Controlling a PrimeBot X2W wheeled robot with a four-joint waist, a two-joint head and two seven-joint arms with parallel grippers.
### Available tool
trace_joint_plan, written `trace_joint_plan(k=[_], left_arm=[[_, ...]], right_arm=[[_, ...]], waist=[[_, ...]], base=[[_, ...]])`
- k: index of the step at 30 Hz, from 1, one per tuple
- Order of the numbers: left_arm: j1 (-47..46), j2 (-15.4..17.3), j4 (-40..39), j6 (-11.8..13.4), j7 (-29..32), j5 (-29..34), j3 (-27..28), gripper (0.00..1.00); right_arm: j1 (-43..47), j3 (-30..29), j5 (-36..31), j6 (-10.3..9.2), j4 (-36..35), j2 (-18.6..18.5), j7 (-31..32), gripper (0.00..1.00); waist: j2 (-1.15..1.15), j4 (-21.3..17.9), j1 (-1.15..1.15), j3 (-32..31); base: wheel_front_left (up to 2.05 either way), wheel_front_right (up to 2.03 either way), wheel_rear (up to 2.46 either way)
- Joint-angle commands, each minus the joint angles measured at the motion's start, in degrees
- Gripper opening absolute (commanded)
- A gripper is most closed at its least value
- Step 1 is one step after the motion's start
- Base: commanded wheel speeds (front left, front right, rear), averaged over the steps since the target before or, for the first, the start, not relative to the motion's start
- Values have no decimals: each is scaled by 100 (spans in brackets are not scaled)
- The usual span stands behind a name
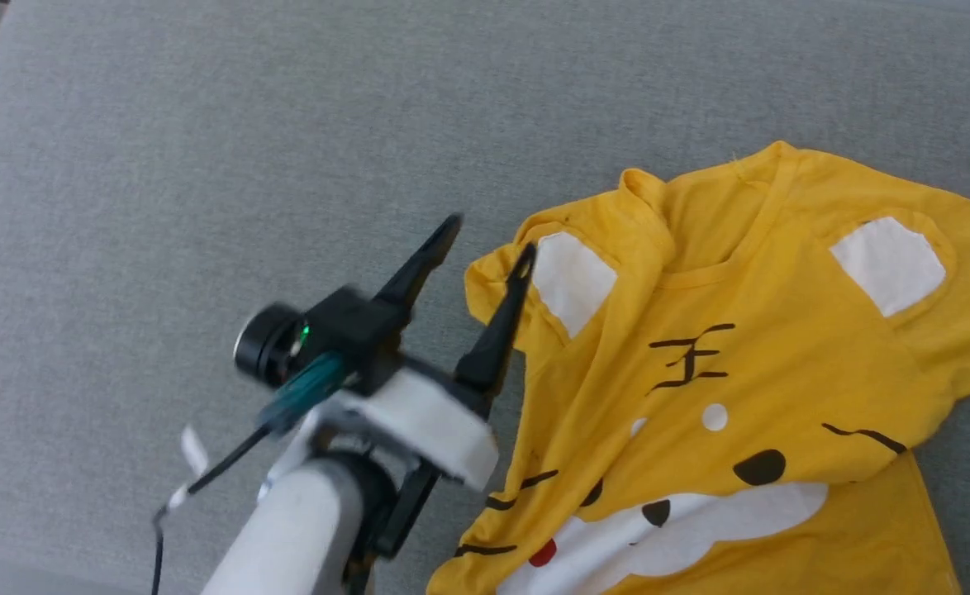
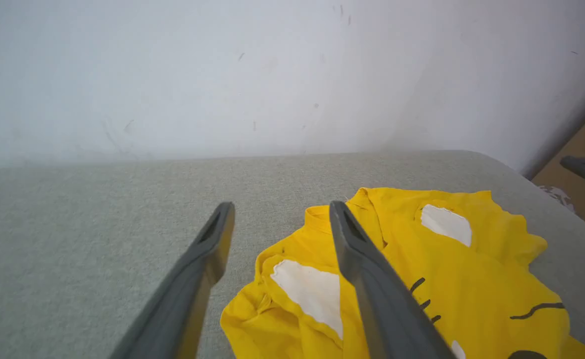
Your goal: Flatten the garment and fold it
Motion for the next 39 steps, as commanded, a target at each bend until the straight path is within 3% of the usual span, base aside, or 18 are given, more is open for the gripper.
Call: trace_joint_plan(k=[1,5,12,22,24,27,32,39], left_arm=[[-137,44,69,-28,44,119,-31,100],[-884,50,722,3,479,561,-192,100],[-1518,67,1878,-355,1069,641,-519,100],[-1794,243,3329,-271,1916,847,-657,100],[-1807,242,3439,-436,1996,786,-757,0],[-1860,185,3404,-519,2014,718,-829,0],[-2284,125,3191,-422,1806,876,-834,0],[-3446,-64,3155,-9,1094,1237,-615,0]], right_arm=[[-72,-17,-40,-5,-45,14,11,100],[-142,-40,-64,-5,-125,14,20,100],[-133,-51,38,-5,19,14,-7,100],[-99,90,38,-5,96,14,-14,100],[-86,84,43,-5,89,14,-13,100],[-60,72,63,-5,89,14,-24,100],[-77,62,126,-5,56,14,-57,100],[-246,67,130,-5,-44,14,-52,100]], waist=[[0,-101,-1,11],[0,-355,-1,64],[0,-725,-1,131],[0,-976,-1,53],[0,-997,-1,32],[0,-1021,-1,30],[0,-1060,-1,205],[0,-1162,-1,676]], base=[[0,0,0],[0,0,0],[0,0,0],[0,0,0],[0,0,0],[0,0,0],[0,0,0],[0,0,0]])
